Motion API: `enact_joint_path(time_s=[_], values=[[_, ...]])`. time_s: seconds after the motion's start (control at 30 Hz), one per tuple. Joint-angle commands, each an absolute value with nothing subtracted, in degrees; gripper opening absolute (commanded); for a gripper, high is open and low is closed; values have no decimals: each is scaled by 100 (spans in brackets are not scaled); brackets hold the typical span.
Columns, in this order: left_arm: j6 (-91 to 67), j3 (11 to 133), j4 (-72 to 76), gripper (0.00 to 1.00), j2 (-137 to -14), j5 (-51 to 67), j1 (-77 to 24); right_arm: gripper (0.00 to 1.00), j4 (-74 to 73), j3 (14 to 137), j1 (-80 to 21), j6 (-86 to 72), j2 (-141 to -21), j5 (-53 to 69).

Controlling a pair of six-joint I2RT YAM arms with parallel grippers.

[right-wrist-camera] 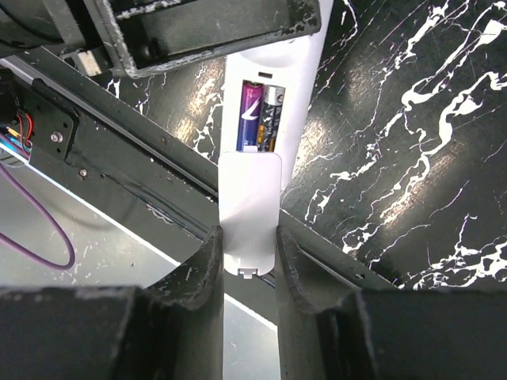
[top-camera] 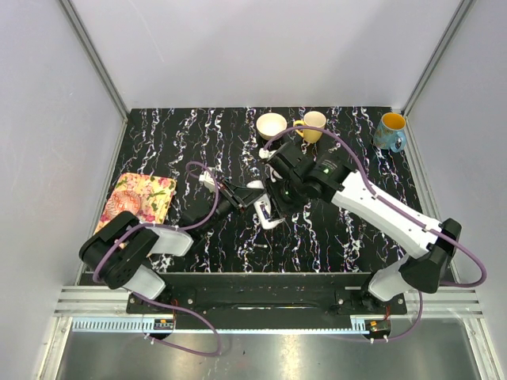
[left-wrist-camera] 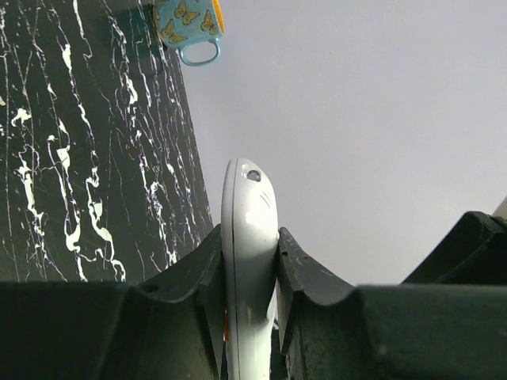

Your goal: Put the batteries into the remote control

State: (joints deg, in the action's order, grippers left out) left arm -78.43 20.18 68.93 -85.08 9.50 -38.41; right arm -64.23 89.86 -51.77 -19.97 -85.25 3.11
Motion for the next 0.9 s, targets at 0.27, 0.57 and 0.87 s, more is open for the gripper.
enact_joint_path(time_s=[0.27,0.57,0.87], values=[[-8174,1899,8394,0,-8710,686,-3946,0,-6557,9237,-5203,-1802,-8920,264],[-8042,1898,7981,0,-8526,659,-4052,0,-6530,9185,-5194,-1661,-9131,71],[-7884,1960,7682,0,-8376,659,-4113,0,-6451,9079,-5194,-1573,-9272,-316]])
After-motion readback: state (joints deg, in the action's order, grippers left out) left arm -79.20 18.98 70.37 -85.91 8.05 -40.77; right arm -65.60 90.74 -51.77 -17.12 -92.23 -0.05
